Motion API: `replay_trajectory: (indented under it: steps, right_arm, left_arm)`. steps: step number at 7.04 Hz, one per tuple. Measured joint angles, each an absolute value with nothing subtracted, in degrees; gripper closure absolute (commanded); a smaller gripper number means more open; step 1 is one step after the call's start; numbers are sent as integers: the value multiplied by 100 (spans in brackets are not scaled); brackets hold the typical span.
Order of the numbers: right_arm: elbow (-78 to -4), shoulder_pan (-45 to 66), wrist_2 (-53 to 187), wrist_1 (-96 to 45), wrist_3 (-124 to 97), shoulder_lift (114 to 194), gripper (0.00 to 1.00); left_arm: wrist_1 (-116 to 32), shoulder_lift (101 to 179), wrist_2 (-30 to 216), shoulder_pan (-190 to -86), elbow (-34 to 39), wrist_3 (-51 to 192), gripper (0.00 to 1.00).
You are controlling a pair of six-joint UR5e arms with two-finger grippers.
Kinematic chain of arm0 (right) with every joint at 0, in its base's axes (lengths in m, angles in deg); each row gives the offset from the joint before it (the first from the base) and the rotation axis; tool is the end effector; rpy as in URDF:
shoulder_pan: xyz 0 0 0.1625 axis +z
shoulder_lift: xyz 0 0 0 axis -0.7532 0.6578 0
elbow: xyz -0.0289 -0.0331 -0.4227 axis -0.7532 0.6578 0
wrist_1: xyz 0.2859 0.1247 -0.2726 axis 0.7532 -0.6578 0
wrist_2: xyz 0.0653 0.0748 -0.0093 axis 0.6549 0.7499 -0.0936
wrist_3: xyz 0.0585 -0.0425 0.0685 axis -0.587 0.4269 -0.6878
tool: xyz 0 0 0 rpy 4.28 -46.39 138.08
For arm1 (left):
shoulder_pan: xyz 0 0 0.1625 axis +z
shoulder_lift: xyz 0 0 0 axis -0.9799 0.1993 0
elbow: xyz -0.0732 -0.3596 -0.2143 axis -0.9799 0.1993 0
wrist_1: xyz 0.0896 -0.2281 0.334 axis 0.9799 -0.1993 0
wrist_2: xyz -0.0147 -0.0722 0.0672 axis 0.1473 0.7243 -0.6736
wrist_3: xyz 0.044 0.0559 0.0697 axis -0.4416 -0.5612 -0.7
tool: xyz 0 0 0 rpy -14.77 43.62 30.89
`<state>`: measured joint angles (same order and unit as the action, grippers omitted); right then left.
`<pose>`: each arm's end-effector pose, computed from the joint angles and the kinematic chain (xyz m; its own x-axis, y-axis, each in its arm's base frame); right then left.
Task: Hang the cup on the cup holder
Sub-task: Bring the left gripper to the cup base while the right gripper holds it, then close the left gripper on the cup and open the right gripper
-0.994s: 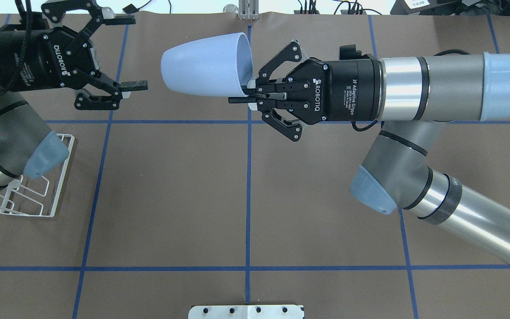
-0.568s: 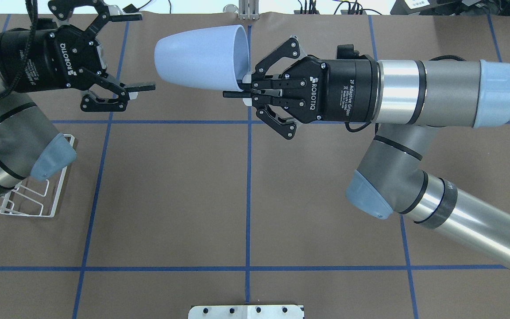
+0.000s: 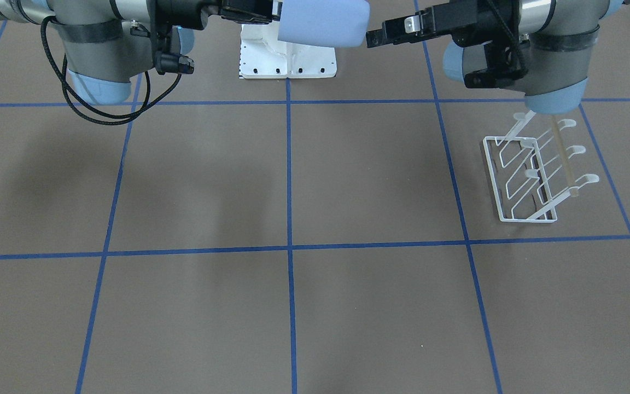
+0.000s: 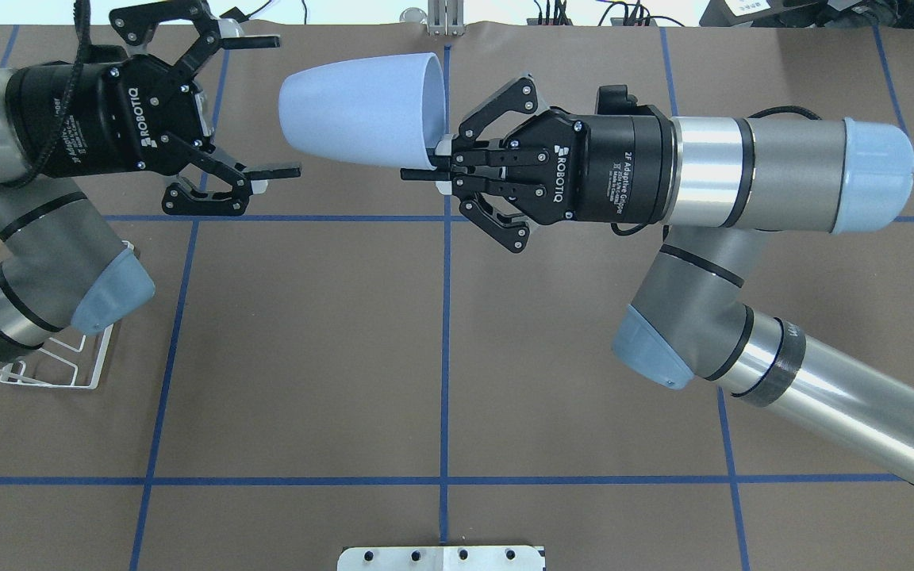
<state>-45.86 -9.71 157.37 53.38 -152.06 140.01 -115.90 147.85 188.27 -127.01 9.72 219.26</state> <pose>-0.3497 -0.4051 0.1180 -0.5454 0.6298 0.5531 0.3411 0.7695 -0.5399 0.2684 -0.4362 0.1759 -0.5732 -0.6424 -0.5086 -0.3269 0.7485 -0.5770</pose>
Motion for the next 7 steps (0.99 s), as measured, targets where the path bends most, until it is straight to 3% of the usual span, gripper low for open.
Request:
replay_trajectory:
  steps: [4, 5, 6, 7]
  right_arm:
    - [-4548, -990, 15744, 5388, -15182, 13981, 100]
    - [-4548, -992, 15746, 5388, -15170, 13979, 100]
    - [-4548, -1000, 15747, 5388, -15156, 13979, 100]
    - [-4548, -1005, 15751, 5388, -15132, 13979, 97]
  left_arm:
    - [-11529, 14843, 18812, -12558, 1052, 21927, 2]
    - [-11515, 14852, 18770, -12545, 1077, 21928, 8]
    - [-11511, 14860, 18728, -12529, 1087, 21926, 32]
    - [-11511, 14874, 18709, -12522, 1089, 21922, 75]
